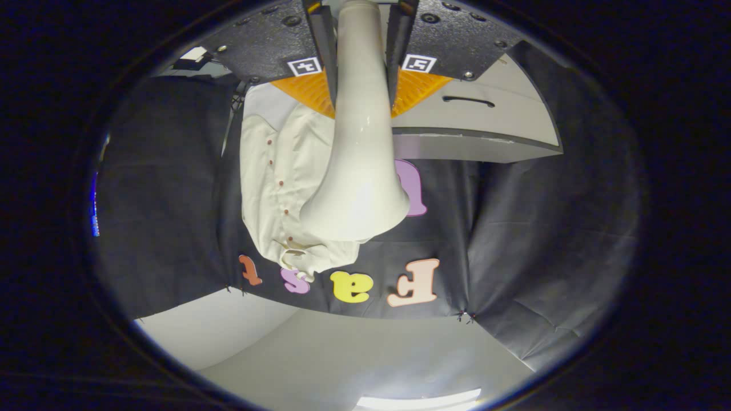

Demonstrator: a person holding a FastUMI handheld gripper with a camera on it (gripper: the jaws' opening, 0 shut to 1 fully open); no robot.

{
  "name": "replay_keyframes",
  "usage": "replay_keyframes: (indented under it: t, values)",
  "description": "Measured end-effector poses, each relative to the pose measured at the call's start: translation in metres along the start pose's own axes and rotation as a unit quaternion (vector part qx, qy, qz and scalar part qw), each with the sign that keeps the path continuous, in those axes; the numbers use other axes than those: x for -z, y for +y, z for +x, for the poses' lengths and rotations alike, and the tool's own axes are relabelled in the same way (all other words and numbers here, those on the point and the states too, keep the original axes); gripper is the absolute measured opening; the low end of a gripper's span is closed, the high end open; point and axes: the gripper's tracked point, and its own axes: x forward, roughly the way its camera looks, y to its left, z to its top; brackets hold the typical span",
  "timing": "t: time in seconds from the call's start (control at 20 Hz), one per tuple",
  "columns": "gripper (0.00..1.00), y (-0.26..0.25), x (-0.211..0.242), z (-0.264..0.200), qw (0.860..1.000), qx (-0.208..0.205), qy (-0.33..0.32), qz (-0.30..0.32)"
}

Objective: Iron the clothes twice with a garment steamer, once on the left side and once on the right side.

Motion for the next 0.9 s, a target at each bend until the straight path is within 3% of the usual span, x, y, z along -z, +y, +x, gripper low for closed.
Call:
replay_keyframes:
  t: [0.5,0.9]
  values:
    - [0.37,0.043,0.017,-0.002,1.000,0.004,0.031,-0.003]
    - [0.37,0.049,-0.020,-0.021,0.999,0.017,-0.032,-0.022]
